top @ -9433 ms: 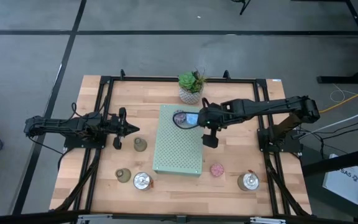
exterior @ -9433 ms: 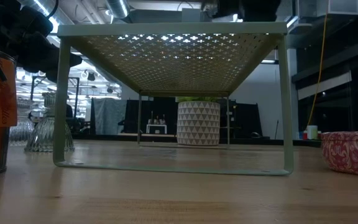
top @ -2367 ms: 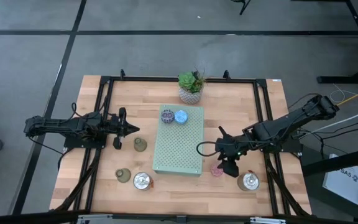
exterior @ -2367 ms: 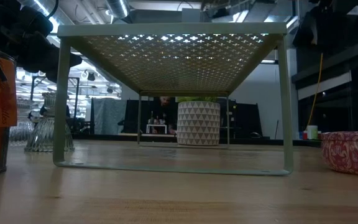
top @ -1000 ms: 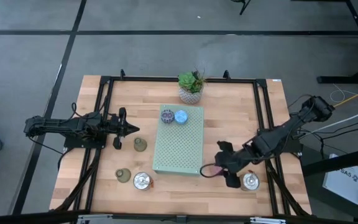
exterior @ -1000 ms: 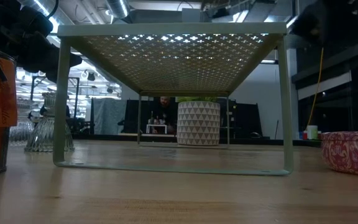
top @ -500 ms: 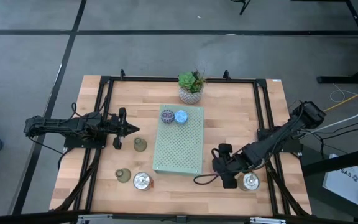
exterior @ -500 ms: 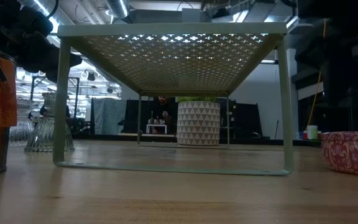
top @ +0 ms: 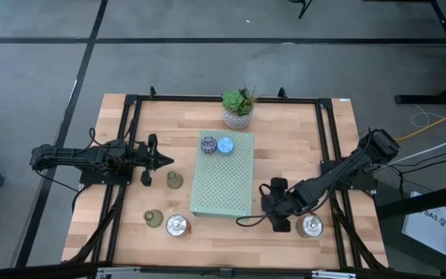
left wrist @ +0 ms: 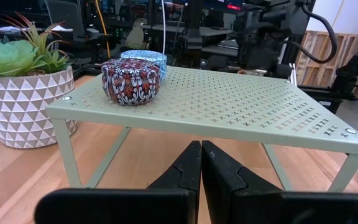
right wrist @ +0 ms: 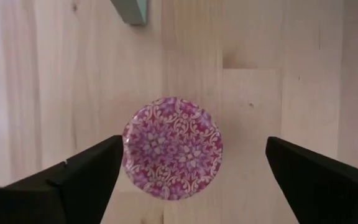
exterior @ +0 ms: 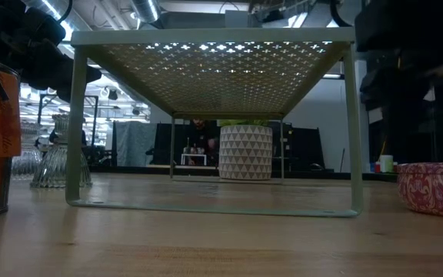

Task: Pick & Place candle stick holders
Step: Put the pink patterned scented candle on the shelf

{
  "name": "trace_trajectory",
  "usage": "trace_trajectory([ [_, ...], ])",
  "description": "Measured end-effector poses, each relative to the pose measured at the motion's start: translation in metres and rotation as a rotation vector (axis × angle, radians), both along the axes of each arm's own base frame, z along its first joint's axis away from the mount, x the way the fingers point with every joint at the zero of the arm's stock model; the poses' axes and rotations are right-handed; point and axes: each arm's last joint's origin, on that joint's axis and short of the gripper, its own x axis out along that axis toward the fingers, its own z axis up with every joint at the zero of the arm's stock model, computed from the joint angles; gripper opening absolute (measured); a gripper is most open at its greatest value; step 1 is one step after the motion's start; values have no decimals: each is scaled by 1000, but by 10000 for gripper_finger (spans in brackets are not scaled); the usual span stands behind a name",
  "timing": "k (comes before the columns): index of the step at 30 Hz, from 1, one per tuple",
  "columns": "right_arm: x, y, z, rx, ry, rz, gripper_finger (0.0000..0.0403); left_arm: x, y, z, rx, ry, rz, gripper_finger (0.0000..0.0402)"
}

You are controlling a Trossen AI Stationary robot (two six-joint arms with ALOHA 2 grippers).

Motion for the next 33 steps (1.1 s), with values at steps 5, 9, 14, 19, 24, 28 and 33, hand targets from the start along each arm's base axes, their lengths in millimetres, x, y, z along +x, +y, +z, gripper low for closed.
trace_trajectory([
  [5,0,2,-3,3,-3,-24,397,0,0,0,0,0,0,6],
  [9,-4,4,-10,6,-21,-16,397,0,0,0,0,0,0,6],
  [14,-8,3,-21,19,-41,-13,397,0,0,0,0,0,-1,6],
  [19,-8,2,-23,20,-43,-13,397,0,0,0,0,0,0,6],
  [24,-8,2,-24,24,-49,-12,397,0,0,0,0,0,-1,6],
  [28,-11,0,-35,46,-85,-12,397,0,0,0,0,0,0,6],
  [33,-12,-1,-40,47,-115,-19,397,0,0,0,0,0,0,6],
])
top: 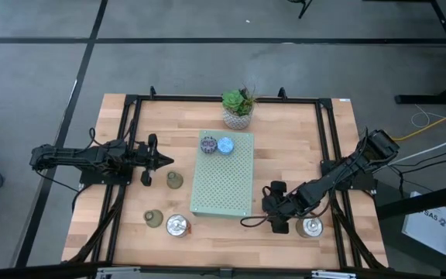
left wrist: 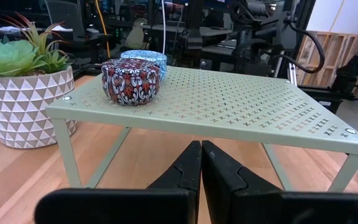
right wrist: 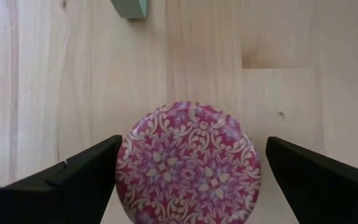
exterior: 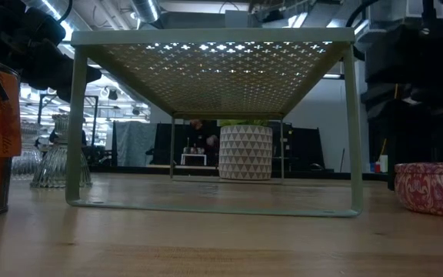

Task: Pick & Place candle stick holders
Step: Put the pink patterned scented candle on the shelf

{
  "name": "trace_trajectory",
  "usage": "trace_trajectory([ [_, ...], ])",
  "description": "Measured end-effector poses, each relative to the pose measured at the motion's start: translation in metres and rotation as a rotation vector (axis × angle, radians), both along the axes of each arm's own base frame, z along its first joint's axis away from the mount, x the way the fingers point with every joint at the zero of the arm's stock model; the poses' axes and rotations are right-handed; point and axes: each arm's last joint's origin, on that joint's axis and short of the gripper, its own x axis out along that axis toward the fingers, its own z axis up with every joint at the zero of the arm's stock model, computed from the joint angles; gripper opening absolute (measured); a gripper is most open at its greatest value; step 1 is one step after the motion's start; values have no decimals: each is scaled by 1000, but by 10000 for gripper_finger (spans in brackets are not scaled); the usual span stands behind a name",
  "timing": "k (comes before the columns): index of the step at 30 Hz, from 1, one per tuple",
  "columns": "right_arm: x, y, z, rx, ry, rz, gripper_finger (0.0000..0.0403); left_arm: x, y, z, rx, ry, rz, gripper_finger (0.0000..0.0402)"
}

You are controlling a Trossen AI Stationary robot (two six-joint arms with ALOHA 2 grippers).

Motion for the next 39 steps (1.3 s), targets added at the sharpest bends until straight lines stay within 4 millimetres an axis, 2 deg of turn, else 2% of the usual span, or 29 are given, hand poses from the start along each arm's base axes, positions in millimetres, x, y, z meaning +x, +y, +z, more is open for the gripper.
trace_trajectory([
  [10,0,0,0,13,11,-11,382,0,0,0,0,0,0,6],
  [18,-1,0,0,20,16,-6,289,0,0,0,0,0,0,6],
  [26,-2,-1,10,31,-14,6,290,0,0,0,0,0,0,6],
  [39,-11,-17,45,79,-78,-47,301,0,0,0,0,0,0,6],
])
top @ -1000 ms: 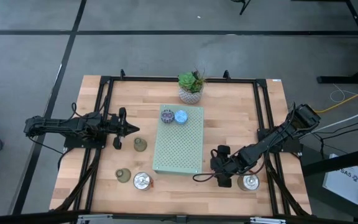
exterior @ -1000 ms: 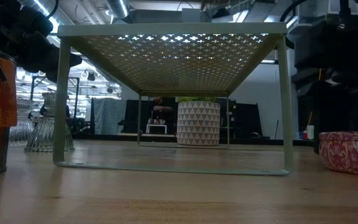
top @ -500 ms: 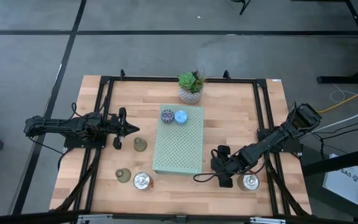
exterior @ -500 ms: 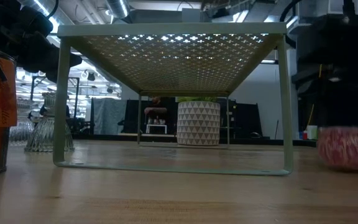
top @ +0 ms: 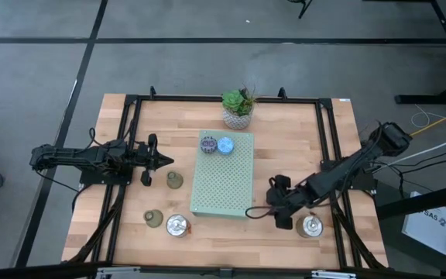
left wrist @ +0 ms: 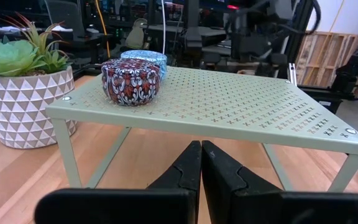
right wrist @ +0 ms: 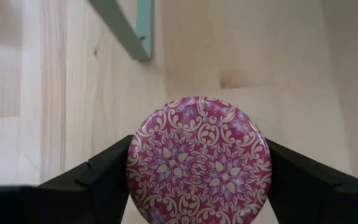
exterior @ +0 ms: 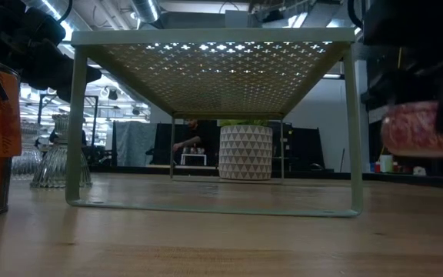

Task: Pick & Place candle stick holders
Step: Put the pink patterned scented candle on the shelf

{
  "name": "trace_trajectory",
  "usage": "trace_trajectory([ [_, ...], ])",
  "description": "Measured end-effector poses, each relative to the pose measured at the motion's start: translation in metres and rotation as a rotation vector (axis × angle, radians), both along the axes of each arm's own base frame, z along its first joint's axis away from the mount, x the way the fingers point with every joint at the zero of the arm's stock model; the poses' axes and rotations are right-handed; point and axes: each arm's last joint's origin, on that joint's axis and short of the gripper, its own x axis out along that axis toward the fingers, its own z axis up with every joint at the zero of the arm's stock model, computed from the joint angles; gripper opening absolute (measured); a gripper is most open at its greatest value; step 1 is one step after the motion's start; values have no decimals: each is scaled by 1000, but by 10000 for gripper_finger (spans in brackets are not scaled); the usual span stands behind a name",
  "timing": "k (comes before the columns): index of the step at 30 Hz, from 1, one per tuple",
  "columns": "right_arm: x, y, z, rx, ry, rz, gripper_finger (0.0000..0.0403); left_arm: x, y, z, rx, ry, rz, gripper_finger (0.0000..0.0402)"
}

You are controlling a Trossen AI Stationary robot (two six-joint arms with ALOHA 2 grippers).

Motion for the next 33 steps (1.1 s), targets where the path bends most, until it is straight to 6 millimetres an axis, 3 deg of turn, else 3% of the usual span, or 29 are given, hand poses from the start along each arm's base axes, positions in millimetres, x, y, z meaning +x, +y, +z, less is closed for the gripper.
trace_trajectory([
  [17,-6,-43,45,0,-160,-131,300,0,0,0,0,1,0,6],
  [33,9,-98,76,24,-324,-183,300,0,0,0,0,0,0,6],
])
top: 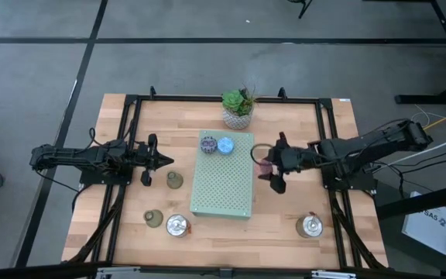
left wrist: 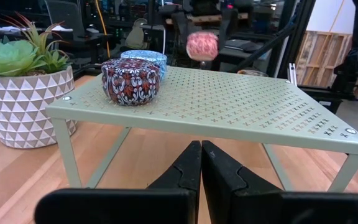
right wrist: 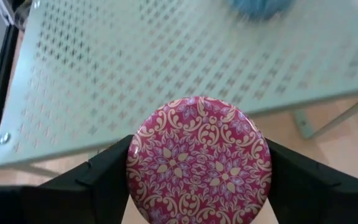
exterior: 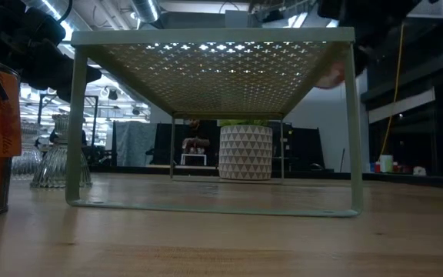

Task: Pick & Place candle stick holders
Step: Put the pink patterned scented candle on the shelf

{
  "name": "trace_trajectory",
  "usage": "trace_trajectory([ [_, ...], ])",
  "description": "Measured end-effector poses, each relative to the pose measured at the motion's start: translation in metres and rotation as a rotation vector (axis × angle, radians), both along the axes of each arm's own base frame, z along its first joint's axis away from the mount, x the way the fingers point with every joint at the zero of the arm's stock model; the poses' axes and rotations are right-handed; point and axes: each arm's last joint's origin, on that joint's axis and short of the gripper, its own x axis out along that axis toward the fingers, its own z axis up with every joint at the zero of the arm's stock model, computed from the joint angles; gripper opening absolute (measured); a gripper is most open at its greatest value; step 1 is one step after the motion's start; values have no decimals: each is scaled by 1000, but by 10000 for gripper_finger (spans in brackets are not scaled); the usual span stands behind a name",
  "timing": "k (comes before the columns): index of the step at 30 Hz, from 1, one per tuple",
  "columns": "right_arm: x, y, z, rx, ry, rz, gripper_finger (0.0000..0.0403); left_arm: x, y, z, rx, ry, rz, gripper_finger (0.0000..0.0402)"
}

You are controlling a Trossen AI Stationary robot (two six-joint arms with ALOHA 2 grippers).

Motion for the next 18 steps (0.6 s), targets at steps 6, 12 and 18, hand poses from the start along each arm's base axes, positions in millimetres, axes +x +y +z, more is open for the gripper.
trace_trajectory([
  [6,13,-18,18,-66,-37,30,300,0,0,0,0,0,0,6],
  [12,29,-30,25,-200,-22,121,301,0,0,0,0,0,0,6],
  [18,51,-45,29,-235,63,196,301,0,0,0,0,0,0,6],
])
